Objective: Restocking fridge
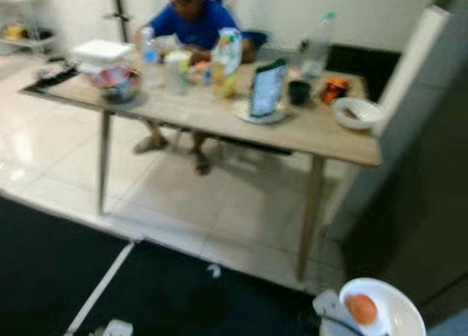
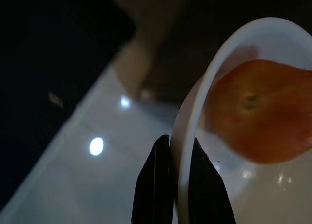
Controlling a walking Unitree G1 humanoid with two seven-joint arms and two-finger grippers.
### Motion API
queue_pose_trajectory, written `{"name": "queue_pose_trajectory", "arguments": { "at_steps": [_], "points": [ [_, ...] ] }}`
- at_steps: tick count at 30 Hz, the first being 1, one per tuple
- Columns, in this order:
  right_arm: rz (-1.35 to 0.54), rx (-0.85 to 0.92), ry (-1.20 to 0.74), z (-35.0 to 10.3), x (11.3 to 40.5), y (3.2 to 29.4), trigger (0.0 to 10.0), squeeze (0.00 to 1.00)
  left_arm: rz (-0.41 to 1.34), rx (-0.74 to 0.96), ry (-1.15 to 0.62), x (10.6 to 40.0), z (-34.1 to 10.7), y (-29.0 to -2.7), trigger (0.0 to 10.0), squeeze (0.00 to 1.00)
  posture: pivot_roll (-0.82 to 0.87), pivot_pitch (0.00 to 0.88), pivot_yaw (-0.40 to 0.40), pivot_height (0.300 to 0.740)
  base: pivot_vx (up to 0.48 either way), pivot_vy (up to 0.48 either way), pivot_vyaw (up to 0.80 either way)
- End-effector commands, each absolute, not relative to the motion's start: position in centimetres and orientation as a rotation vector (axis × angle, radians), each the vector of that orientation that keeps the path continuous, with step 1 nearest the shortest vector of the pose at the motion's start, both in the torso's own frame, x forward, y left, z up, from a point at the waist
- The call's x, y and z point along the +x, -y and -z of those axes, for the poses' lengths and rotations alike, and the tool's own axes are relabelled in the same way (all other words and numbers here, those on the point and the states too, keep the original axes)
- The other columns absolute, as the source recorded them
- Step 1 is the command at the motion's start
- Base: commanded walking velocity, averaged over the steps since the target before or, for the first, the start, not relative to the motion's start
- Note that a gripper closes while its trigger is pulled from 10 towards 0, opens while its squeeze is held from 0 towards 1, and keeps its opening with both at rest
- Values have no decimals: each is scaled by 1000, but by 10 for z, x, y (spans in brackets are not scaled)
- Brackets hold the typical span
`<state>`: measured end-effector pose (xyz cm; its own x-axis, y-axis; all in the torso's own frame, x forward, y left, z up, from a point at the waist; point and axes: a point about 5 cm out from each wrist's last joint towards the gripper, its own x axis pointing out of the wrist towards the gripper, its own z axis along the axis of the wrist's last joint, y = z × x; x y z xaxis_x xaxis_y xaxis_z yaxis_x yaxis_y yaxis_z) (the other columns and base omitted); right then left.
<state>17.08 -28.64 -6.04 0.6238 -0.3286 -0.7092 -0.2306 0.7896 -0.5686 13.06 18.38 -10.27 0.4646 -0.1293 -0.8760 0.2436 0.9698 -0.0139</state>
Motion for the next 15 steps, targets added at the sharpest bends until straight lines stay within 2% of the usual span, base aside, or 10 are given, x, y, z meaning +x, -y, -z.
{"name": "queue_pose_trajectory", "arguments": {
  "at_steps": [1, 5, 12, 15],
  "points": [
    [117, -646, -941, 65, 162, 286, 10000, 0, 254, 113, -1140, 112, 110, -180, 10000, 0, -58, 69, -49, 740, 0, 0, 0],
    [159, -595, -997, 73, 146, 284, 10000, 0, 257, 113, -1137, 112, 110, -179, 10000, 0, -60, 66, -50, 740, 0, 0, 0],
    [171, -578, -1030, 78, 137, 282, 10000, 0, 257, 112, -1134, 113, 109, -178, 10000, 0, -61, 65, -49, 740, 0, 0, 0],
    [174, -581, -1036, 78, 136, 282, 10000, 0, 255, 115, -1134, 113, 109, -178, 10000, 0, -61, 65, -49, 740, 0, 0, -621]
  ]
}}
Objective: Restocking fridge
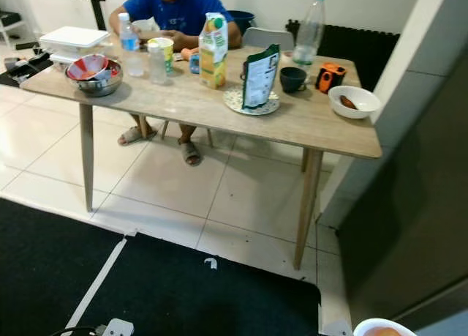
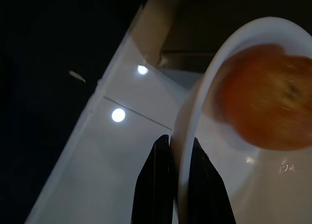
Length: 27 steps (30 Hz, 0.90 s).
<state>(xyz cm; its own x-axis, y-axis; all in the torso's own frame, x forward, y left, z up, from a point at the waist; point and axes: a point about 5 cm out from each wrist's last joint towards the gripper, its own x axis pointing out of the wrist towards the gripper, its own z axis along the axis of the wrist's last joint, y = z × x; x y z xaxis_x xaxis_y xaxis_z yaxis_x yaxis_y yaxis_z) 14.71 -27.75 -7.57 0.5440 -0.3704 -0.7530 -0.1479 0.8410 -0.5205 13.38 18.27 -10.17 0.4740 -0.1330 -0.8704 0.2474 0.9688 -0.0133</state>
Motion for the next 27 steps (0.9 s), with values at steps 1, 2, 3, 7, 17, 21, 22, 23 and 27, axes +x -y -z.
{"name": "queue_pose_trajectory", "arguments": {
  "at_steps": [1, 2, 3, 7, 17, 21, 22, 23, 27],
  "points": [
    [174, -581, -1036, 78, 136, 282, 10000, 0, 255, 115, -1134, 113, 109, -178, 10000, 0, -61, 65, -49, 740, 0, 0, -800],
    [178, -582, -1037, 78, 136, 282, 10000, 0, 256, 118, -1134, 113, 109, -178, 10000, 0, -61, 65, -49, 740, 0, 0, -800],
    [178, -582, -1037, 78, 136, 282, 10000, 0, 256, 118, -1134, 113, 109, -178, 10000, 0, -61, 65, -49, 740, 0, 0, -800],
    [190, -571, -1039, 78, 137, 282, 10000, 0, 268, 129, -1127, 114, 109, -178, 10000, 0, -61, 66, -47, 740, 0, 0, -800],
    [255, -537, -1039, 75, 139, 289, 10000, 0, 260, 178, -1121, 116, 107, -188, 10000, 0, -72, 55, -42, 740, 0, 0, -800],
    [261, -531, -1025, 74, 143, 288, 10000, 0, 215, 219, -1109, 119, 106, -194, 10000, 0, -81, 58, -27, 740, 0, 0, -800],
    [254, -532, -1021, 74, 144, 285, 10000, 0, 195, 260, -1108, 121, 105, -198, 10000, 0, -84, 64, -22, 740, 0, 0, -800],
    [254, -532, -1021, 74, 144, 285, 10000, 0, 195, 260, -1108, 121, 105, -198, 10000, 0, -84, 64, -22, 740, 0, 0, -800],
    [235, -537, -1022, 76, 145, 281, 10000, 0, 161, 279, -1101, 124, 104, -203, 10000, 0, -90, 58, -18, 740, 0, 0, -800]
  ]
}}
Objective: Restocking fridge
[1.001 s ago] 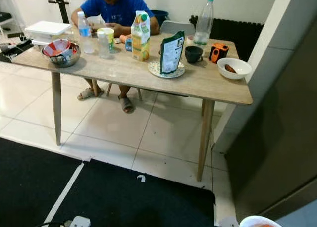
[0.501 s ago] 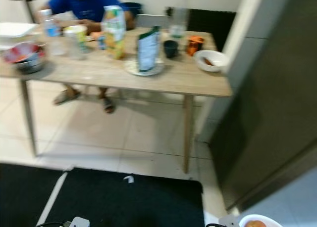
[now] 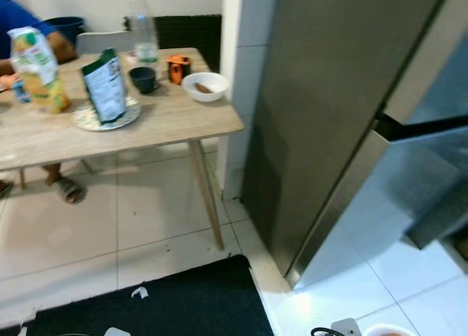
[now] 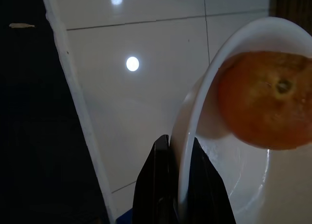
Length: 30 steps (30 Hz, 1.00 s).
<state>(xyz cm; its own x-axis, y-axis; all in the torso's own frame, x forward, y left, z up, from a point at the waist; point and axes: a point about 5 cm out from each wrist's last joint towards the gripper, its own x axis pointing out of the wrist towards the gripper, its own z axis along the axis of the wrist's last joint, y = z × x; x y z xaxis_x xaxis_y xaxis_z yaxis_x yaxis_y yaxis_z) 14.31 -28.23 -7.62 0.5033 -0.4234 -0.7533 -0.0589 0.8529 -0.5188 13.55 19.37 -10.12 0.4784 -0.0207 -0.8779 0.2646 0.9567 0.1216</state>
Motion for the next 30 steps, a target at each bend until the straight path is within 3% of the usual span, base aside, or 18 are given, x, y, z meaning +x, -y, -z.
{"name": "queue_pose_trajectory", "arguments": {
  "at_steps": [1, 11, 24, 30],
  "points": [
    [221, -539, -1020, 77, 146, 277, 10000, 0, 130, 275, -1095, 127, 102, -207, 10000, 0, -91, 60, -19, 740, 0, 0, -800],
    [118, -578, -1010, 79, 157, 261, 10000, 0, -49, 150, -1026, 142, 94, -224, 10000, 0, -27, 31, -32, 740, 0, 0, -800],
    [22, -635, -942, 72, 184, 243, 10000, 0, -39, 121, -1003, 159, 87, -228, 10000, 0, -19, 0, -46, 740, 0, 0, -800],
    [-31, -671, -961, 76, 176, 239, 10000, 0, -12, 107, -1048, 143, 95, -219, 10000, 0, -16, 0, -48, 740, 0, 0, -800]
  ]
}}
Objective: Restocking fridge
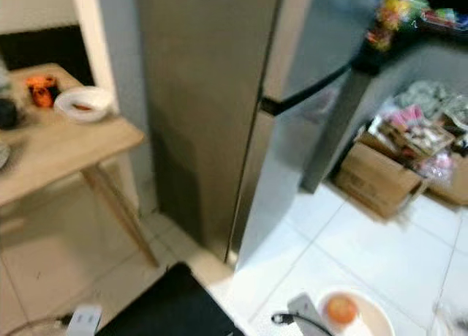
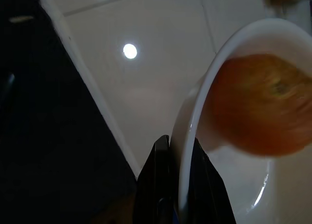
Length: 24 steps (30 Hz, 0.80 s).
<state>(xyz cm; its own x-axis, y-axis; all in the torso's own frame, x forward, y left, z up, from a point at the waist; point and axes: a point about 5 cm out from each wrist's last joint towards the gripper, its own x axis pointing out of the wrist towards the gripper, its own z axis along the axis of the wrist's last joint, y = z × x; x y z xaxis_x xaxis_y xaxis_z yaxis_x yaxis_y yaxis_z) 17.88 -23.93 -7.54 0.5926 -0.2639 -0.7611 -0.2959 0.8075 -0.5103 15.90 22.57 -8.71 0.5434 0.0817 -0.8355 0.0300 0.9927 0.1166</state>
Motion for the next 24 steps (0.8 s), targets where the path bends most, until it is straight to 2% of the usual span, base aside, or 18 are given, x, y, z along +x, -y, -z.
{"name": "queue_pose_trajectory", "arguments": {
  "at_steps": [1, 4, 8, 24],
  "points": [
    [-31, -671, -961, 76, 176, 239, 10000, 0, -12, 107, -1048, 143, 95, -219, 10000, 0, -16, 0, -48, 740, 0, 0, -800],
    [-42, -672, -974, 79, 171, 237, 10000, 0, 10, 110, -1087, 131, 100, -216, 10000, 0, -16, 0, -40, 740, 0, 0, -267],
    [-66, -679, -975, 81, 170, 233, 10000, 0, 23, 117, -1095, 128, 101, -216, 10000, 0, -14, 0, -40, 740, 0, 0, 0],
    [-114, -699, -968, 81, 175, 226, 10000, 0, 73, 150, -1051, 148, 95, -209, 10000, 0, 1, 0, -47, 740, 0, 0, 0]
  ]
}}
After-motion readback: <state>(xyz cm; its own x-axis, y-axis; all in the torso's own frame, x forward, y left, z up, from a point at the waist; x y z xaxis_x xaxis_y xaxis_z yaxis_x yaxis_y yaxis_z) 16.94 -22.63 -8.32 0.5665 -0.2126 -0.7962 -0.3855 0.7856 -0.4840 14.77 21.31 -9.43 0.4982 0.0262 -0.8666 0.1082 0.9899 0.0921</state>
